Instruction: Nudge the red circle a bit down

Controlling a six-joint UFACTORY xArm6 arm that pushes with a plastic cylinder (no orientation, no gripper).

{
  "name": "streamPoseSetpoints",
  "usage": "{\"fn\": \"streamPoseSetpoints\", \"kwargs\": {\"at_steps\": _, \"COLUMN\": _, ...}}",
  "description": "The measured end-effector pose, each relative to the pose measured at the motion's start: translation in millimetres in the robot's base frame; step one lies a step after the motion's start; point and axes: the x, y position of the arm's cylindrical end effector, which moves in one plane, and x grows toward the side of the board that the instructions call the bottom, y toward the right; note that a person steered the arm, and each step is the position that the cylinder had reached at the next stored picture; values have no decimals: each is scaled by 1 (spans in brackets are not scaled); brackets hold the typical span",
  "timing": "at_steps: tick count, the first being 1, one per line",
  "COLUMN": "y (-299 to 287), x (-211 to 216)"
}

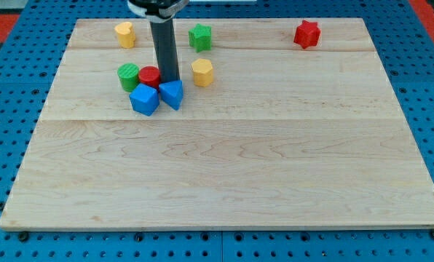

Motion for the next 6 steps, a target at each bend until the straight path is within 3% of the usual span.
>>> {"fn": "streamPoseSetpoints", "kwargs": {"at_steps": 3, "y": -53, "x": -32}}
{"fn": "streamPoseSetpoints", "kwargs": {"at_steps": 4, "y": -30, "x": -56}}
{"fn": "streamPoseSetpoints", "kwargs": {"at_steps": 6, "y": -88, "x": -57}}
